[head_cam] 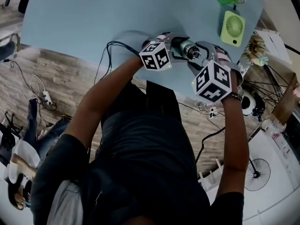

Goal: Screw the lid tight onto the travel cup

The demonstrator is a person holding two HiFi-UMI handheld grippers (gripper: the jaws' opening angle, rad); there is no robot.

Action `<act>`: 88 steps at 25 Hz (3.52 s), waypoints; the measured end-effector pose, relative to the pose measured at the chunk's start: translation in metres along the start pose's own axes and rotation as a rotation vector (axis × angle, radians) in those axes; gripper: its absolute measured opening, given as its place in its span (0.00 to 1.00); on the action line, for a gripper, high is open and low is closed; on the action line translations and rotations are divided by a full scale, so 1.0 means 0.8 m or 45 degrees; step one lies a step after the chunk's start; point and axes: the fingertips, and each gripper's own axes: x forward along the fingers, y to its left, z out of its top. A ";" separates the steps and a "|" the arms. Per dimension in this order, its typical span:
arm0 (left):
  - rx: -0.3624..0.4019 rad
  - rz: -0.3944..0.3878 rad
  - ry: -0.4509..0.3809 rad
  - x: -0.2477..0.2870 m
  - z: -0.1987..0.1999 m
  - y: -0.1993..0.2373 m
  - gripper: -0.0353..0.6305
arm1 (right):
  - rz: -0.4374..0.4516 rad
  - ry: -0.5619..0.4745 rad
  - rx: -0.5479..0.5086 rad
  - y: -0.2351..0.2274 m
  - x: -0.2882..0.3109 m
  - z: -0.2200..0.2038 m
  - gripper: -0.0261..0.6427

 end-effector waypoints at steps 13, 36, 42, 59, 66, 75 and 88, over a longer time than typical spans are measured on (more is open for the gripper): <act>-0.002 -0.003 -0.001 0.002 0.001 -0.002 0.69 | 0.140 0.118 -0.254 0.002 0.025 -0.009 0.42; -0.002 -0.002 0.005 0.002 0.000 -0.001 0.69 | -0.235 -0.319 0.983 -0.021 0.022 -0.011 0.42; -0.001 0.001 0.008 0.003 -0.001 -0.001 0.69 | -0.249 -0.336 0.998 -0.021 0.026 -0.014 0.42; 0.195 -0.049 0.170 -0.014 -0.002 -0.001 0.69 | -0.197 -0.327 0.955 -0.022 0.019 -0.010 0.42; 0.266 -0.006 0.220 -0.071 0.013 0.021 0.69 | -0.164 -0.424 0.907 -0.022 -0.018 0.005 0.42; 0.239 0.287 0.043 -0.205 0.105 0.064 0.64 | -0.400 -1.147 1.186 -0.063 -0.181 0.033 0.37; 0.047 0.730 -0.367 -0.440 0.282 0.054 0.47 | -0.665 -1.532 1.079 -0.022 -0.354 0.100 0.10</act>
